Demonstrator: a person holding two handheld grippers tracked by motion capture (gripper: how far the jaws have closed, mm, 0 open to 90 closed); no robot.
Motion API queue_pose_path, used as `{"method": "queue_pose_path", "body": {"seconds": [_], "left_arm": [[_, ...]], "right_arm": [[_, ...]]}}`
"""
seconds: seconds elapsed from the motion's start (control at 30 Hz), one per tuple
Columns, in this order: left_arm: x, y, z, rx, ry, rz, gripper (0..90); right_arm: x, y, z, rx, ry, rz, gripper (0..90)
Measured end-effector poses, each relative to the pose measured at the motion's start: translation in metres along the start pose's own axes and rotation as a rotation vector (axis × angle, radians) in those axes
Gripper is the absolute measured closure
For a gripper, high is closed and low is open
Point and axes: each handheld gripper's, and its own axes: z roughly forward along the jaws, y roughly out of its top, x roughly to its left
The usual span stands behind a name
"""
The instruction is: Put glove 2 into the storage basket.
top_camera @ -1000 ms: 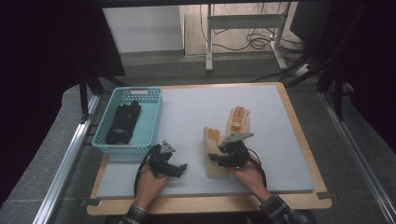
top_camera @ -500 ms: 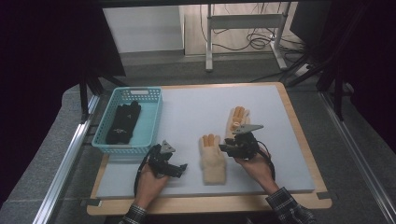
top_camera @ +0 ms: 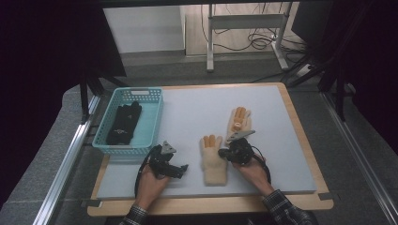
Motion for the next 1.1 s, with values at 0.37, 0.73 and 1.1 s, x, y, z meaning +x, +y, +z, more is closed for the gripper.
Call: {"method": "queue_pose_path", "body": {"seconds": [0.37,0.73,1.1], "left_arm": [[0.0,0.0,0.0,0.001,0.0,0.001,1.0],[0.0,0.0,0.0,0.001,0.0,0.0,1.0],[0.0,0.0,0.0,0.0,0.0,0.0,1.0]], "right_arm": [[-0.013,0.001,-0.038,-0.083,-0.075,0.015,66.2],[-0.062,0.006,-0.036,-0.084,-0.192,0.062,48.3],[-0.086,0.027,-0.009,-0.091,-0.277,0.095,35.1]]}}
